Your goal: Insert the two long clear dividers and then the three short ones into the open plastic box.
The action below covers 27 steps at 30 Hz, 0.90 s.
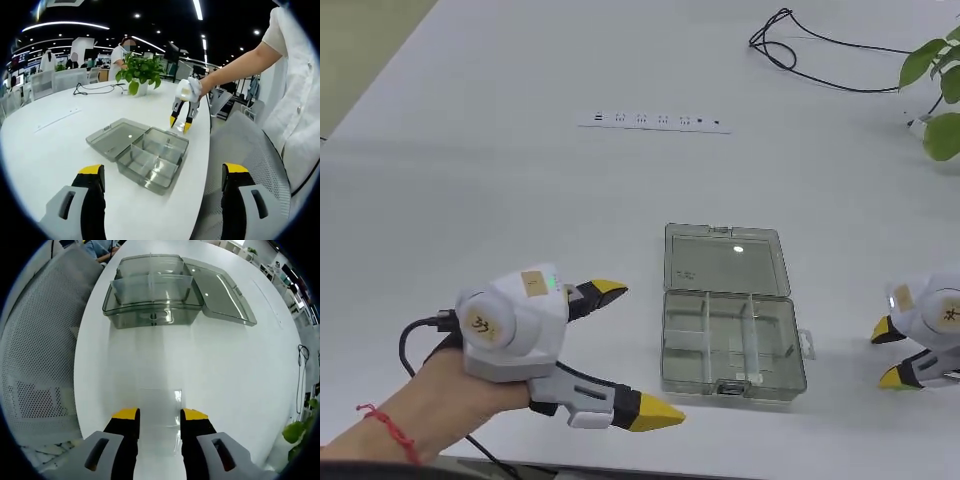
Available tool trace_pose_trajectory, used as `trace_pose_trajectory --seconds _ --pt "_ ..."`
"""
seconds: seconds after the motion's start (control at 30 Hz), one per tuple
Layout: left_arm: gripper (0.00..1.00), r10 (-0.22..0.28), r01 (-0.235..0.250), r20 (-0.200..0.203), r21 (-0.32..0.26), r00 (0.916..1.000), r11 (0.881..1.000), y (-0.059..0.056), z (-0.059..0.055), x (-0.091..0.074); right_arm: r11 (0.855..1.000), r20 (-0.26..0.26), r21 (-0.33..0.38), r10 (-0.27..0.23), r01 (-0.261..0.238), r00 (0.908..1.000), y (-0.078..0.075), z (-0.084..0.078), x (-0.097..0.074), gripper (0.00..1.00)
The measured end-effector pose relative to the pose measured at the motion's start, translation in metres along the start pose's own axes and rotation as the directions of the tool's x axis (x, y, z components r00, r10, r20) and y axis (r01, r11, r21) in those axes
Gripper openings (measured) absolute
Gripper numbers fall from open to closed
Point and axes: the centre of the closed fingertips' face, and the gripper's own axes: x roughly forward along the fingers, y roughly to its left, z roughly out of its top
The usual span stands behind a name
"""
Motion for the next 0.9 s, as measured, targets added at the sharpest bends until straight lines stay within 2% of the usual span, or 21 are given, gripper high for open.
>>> trace_pose_trajectory --seconds 0.27,0.57,0.7,0.8,0.9 --pt "1.00 0.000 0.000 0.001 0.004 1.0000 1.000 0.000 0.001 -0.001 1.000 -0.001 0.003 -0.011 0.011 0.9999 0.002 0.001 -0.002 0.33" --pt "0.99 0.001 -0.001 0.006 0.008 1.0000 1.000 0.001 0.006 -0.002 0.996 0.065 0.039 -0.079 0.077 0.9948 -0.003 0.016 -0.023 0.33" --pt "0.98 0.004 -0.004 0.011 0.005 0.9999 1.000 0.002 0.010 -0.002 0.992 0.100 0.049 -0.120 0.116 0.9878 -0.006 0.026 -0.038 0.33" --pt "0.97 0.006 -0.006 0.028 -0.008 0.9996 1.000 0.004 0.015 -0.001 0.986 0.150 0.067 -0.159 0.150 0.9759 -0.009 0.041 -0.053 0.33" --pt "0.97 0.004 -0.004 0.038 -0.013 0.9993 1.000 0.004 0.021 0.001 0.981 0.175 0.065 -0.191 0.182 0.9660 -0.010 0.053 -0.066 0.33"
